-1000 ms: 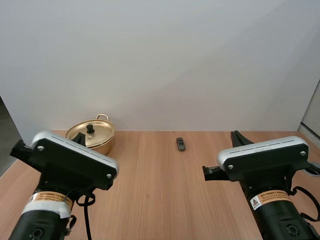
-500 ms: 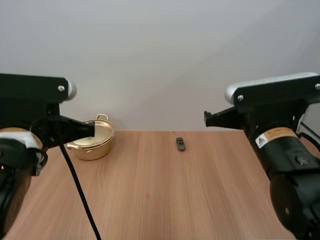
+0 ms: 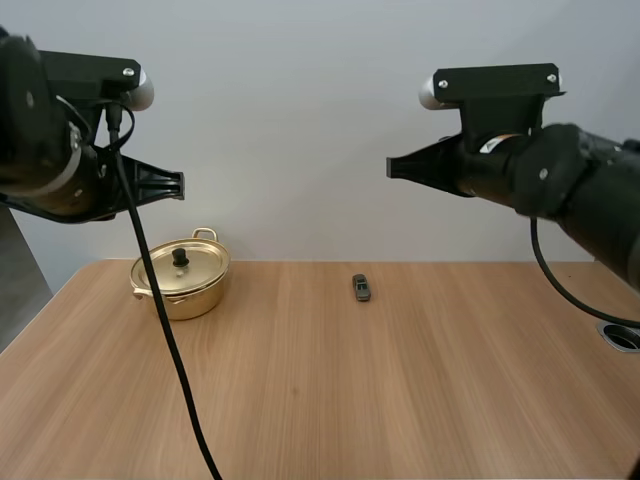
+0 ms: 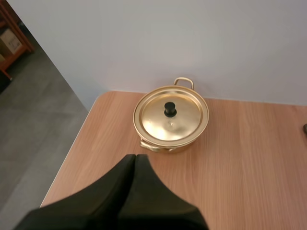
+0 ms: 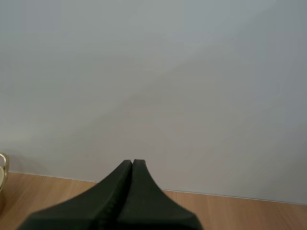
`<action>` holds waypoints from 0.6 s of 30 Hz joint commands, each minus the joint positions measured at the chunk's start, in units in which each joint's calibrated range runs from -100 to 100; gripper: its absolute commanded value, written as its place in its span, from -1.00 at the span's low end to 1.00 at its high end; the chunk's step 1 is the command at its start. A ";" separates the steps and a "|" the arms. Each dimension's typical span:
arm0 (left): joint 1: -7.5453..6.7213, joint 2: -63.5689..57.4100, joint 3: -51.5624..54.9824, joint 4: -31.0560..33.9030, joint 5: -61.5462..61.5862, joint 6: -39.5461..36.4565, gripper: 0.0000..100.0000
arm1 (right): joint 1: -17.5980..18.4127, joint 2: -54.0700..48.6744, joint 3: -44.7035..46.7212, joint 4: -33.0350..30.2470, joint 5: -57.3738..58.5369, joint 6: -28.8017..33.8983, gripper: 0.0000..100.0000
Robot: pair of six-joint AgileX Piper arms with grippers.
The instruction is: Open the pot, put the car inside, and close it
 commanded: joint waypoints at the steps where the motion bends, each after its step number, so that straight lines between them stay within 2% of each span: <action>1: 0.76 21.42 -24.78 4.02 1.34 0.70 -1.00 | 0.03 24.23 -34.07 0.71 72.92 -0.23 -1.00; 8: 0.76 21.42 -24.78 7.26 -3.94 0.97 -1.00 | 0.03 24.45 -34.07 0.69 62.12 -0.03 -1.00; 9: 0.76 21.42 -24.78 7.69 -4.10 1.18 -0.96 | 0.03 24.62 -34.07 0.69 61.67 -0.03 -0.91; 10: 0.76 21.61 -24.78 7.96 -4.58 1.19 -0.85 | 0.03 25.00 -34.07 0.69 61.47 -0.14 -0.60; 11: 0.76 21.75 -24.78 8.09 -4.83 1.19 -0.68 | 0.03 25.34 -34.07 0.80 61.47 -0.24 -0.18; 13: 0.76 22.73 -24.78 8.09 -4.96 1.19 -0.23 | 0.03 25.99 -34.07 0.88 62.97 -2.89 0.82; 14: 0.76 23.49 -24.66 7.70 -4.56 1.19 0.09 | 0.03 26.41 -34.07 1.34 63.91 -4.78 1.00; 16: 0.76 25.52 -24.66 6.03 -2.06 0.70 0.91 | 0.03 26.94 -34.07 1.34 64.57 -5.45 1.00; 17: 0.76 26.60 -24.66 5.20 -0.18 1.07 1.00 | 0.03 27.23 -33.95 1.34 64.57 -5.47 1.00; 18: 0.76 28.04 -24.66 3.92 2.10 1.56 1.00 | 0.03 27.41 -33.95 1.79 64.57 -5.47 1.00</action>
